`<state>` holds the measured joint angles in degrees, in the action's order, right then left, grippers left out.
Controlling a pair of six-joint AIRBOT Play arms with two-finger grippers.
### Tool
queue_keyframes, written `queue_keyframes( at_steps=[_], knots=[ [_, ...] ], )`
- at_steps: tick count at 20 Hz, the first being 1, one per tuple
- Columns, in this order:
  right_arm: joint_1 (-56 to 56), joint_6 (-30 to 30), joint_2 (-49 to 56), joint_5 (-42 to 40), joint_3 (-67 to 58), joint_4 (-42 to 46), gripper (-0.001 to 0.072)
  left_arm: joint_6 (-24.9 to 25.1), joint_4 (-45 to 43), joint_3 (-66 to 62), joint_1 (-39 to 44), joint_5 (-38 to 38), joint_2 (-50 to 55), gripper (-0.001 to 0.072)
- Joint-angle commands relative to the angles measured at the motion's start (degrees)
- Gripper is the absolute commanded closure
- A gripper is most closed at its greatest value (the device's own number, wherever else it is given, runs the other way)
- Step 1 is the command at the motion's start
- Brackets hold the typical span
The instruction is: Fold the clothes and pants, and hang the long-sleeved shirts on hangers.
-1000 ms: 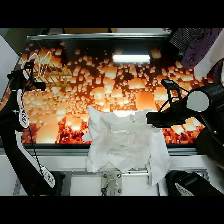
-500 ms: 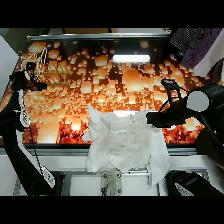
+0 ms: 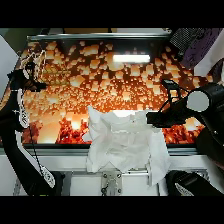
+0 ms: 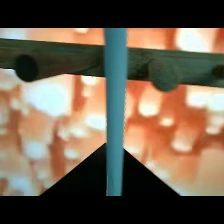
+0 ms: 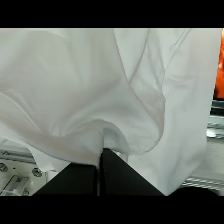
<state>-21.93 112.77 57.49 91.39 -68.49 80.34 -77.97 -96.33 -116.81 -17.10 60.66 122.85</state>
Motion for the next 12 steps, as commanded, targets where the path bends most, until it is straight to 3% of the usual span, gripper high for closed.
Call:
queue_keyframes(
  at_steps=[1,9,12],
  knots=[
    [-0.04,0.0,0.02,0.02,0.02,-0.02,0.0697,-1.29,-2.34,-0.07,1.16,0.85,-3.19,0.0694],
    [-0.04,0.0,0.02,0.02,0.02,-0.02,0.0697,-2.97,-4.59,-0.07,6.88,5.03,-13.31,0.0693],
    [-0.04,0.0,0.02,0.02,0.02,-0.02,0.0697,-0.48,-3.39,-0.07,11.06,10.54,-18.97,0.0692]
  ],
)
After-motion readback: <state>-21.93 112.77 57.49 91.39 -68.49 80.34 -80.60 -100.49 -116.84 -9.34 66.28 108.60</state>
